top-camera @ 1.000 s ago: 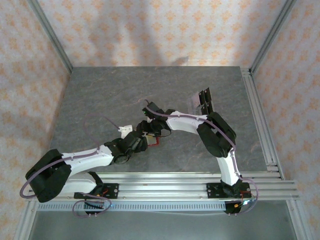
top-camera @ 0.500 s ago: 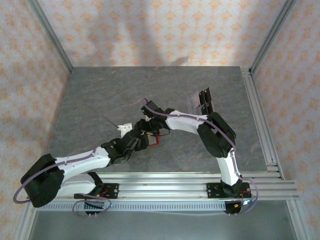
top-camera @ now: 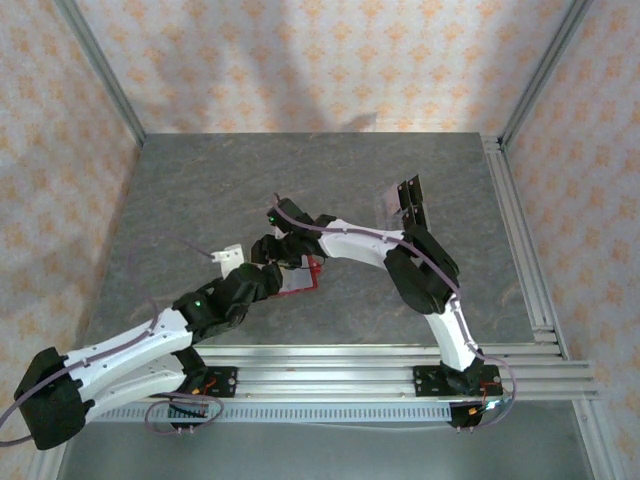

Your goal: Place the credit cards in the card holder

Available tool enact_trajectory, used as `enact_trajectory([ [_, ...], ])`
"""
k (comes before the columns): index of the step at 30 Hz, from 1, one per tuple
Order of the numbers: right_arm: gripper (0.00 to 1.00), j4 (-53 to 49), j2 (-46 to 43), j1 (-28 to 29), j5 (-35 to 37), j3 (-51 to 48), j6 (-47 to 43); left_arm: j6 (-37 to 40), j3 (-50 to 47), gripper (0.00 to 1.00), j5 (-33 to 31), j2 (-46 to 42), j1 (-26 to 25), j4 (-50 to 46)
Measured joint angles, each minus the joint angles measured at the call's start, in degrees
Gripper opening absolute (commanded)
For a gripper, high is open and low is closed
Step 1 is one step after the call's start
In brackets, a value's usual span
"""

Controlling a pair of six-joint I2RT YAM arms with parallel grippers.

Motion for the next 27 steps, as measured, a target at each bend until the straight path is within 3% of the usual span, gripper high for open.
enact_trajectory([
  [17,0.56,2.56,9.25,1.97,-4.98,9.97,4.59,-1.36,0.0,1.0,-2.14,-2.78,0.0,-1.9],
  [27,0.56,6.82,8.85,1.42,-7.63,17.84,5.33,-2.25,0.0,1.0,-2.56,-4.85,0.02,-3.1],
])
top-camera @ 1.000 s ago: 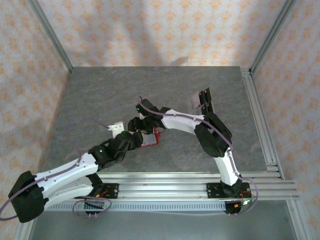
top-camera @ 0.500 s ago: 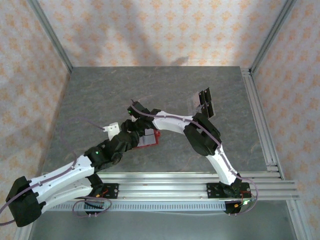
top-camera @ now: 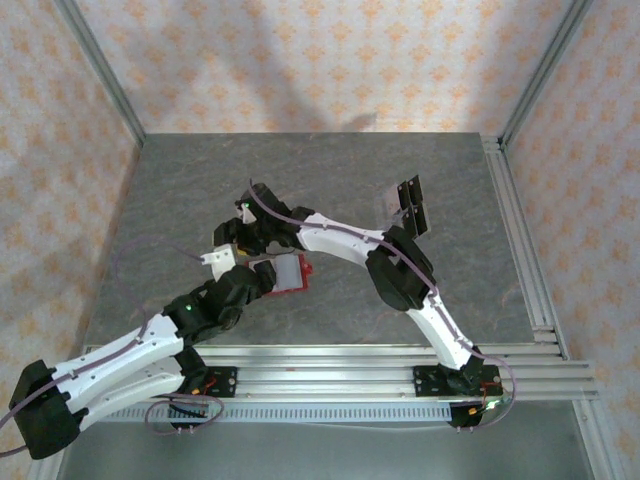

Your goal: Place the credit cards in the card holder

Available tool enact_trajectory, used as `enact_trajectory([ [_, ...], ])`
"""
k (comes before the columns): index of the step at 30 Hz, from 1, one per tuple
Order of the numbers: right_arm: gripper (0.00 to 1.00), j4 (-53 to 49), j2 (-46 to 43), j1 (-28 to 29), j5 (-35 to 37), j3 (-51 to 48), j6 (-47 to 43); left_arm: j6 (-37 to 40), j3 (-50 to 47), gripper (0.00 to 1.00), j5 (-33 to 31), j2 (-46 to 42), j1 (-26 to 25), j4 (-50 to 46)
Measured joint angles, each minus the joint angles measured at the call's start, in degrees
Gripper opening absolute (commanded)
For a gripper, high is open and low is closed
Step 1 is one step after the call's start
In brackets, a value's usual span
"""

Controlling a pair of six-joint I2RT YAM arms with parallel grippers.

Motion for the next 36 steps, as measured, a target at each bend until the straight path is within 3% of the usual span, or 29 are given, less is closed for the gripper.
enact_trajectory([
  [5,0.56,-1.92,-6.86,-4.0,2.4,-6.43,-2.16,-0.04,0.0,1.0,-0.24,0.35,0.0,-0.92],
  [10,0.56,-8.13,-15.8,-8.22,8.87,-16.13,-6.86,-0.55,1.31,1.0,-1.16,6.27,0.0,-2.93],
  [14,0.56,-12.35,-19.34,-7.78,15.02,-23.34,-10.62,-1.77,5.14,1.0,-2.16,13.09,0.76,-6.45],
  [18,0.57,-17.68,-19.65,-6.47,21.11,-26.67,-14.16,-1.53,8.0,1.0,-1.77,18.23,5.25,-7.41],
  [27,0.56,-23.39,-17.84,-4.33,30.6,-24.5,-20.15,4.87,8.33,1.0,8.22,22.32,17.27,-2.8],
  [33,0.5,-23.41,-16.04,-4.24,33.18,-24.46,-21.55,9.29,9.03,1.0,15.78,26.82,20.55,2.89],
  [36,0.42,-23.32,-15.52,-4.37,33.59,-24.46,-21.88,10.75,9.16,1.0,18.51,29.05,21.81,4.96],
])
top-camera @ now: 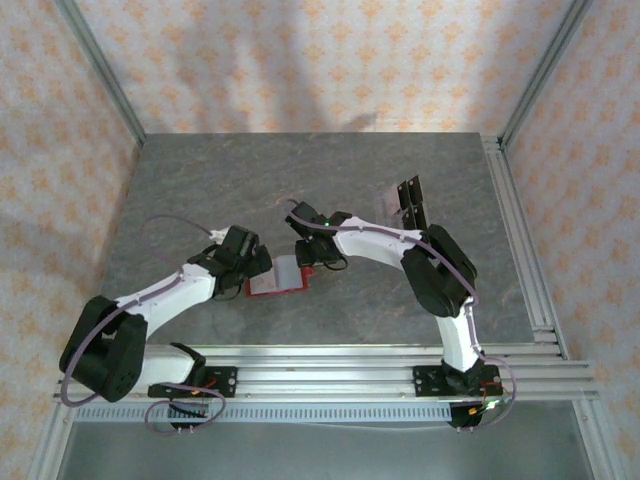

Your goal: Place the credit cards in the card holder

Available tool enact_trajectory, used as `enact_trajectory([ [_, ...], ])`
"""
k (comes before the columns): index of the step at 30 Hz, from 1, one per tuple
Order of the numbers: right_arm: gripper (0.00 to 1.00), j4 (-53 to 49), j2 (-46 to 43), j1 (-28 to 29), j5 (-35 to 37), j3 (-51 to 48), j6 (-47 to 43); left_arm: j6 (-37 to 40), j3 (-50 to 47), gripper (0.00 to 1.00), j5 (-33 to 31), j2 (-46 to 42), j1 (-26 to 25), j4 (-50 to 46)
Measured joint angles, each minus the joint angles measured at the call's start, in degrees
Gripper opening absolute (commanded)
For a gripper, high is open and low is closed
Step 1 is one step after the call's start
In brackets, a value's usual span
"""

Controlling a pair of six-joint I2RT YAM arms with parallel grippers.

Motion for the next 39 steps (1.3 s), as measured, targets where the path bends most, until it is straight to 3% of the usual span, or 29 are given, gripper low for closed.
enact_trajectory([
  [3,0.33,0.22,0.15,-0.22,0.15,-0.09,-0.31,1.16,0.48,1.0,1.62,1.7,0.37,1.4],
  [10,0.25,1.51,0.15,-0.98,0.13,-2.64,-0.2,3.02,2.05,1.0,4.26,5.81,0.48,4.85],
  [22,0.23,3.04,-0.07,-1.51,-0.28,-4.87,-0.13,4.52,2.23,1.0,10.27,10.45,0.48,11.32],
  [31,0.18,3.58,-0.39,-2.27,-1.2,-5.51,0.31,4.7,2.38,1.0,11.19,10.99,0.83,11.74],
  [39,0.14,3.52,-0.37,-2.86,-1.81,-5.51,0.44,1.9,-1.18,1.0,16.76,4.28,0.79,15.1],
])
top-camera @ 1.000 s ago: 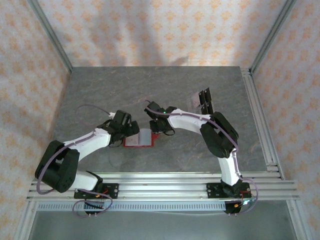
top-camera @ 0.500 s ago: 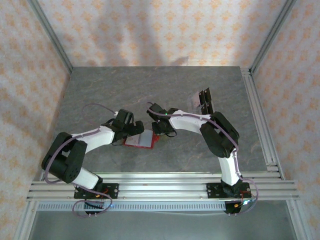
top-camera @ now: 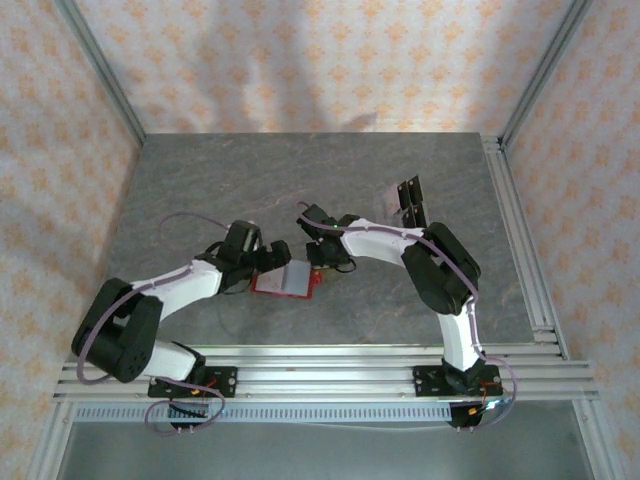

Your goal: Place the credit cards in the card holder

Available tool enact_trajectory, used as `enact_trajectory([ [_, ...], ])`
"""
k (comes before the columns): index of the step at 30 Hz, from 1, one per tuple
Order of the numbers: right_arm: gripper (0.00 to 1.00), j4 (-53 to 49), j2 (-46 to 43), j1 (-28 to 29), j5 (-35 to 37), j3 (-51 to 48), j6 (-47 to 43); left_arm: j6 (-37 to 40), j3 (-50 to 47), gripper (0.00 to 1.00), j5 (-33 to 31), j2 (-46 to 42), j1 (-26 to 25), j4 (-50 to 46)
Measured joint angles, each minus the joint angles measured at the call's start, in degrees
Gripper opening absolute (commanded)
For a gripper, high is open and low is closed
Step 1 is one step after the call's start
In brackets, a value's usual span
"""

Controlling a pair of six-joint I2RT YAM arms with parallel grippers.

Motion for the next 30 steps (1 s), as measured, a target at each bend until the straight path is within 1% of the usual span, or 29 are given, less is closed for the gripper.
enact_trajectory([
  [3,0.13,0.0,0.0,-0.17,-0.26,0.0,0.0,-1.57,-0.22,1.0,1.18,-4.02,-0.72,0.79],
  [5,0.13,0.0,0.0,-0.33,-0.48,0.0,0.0,-2.51,-0.22,1.0,1.38,-5.97,-2.38,1.55],
  [9,0.12,0.0,0.0,-0.39,-0.66,0.0,0.0,-3.67,0.22,1.0,0.83,-6.56,-6.43,1.9],
  [11,0.12,0.02,0.0,-0.42,-0.66,0.0,0.0,-3.69,0.24,1.0,-0.59,-6.82,-7.48,1.03],
  [13,0.12,0.07,0.0,-0.52,-0.72,-0.09,0.0,-3.61,0.42,1.0,-2.4,-6.93,-6.82,-0.66],
  [16,0.12,0.17,0.0,-0.68,-1.07,-0.22,0.0,-3.17,0.52,1.0,-4.0,-6.75,-4.02,-2.36],
  [20,0.11,0.61,-0.15,-0.74,-1.22,-0.59,0.0,-1.38,0.59,1.0,-4.85,-3.8,-0.87,-2.62],
  [30,0.1,1.42,-0.46,-0.79,-1.31,-1.25,0.0,1.16,0.35,1.0,-4.17,2.99,-0.74,-0.59],
])
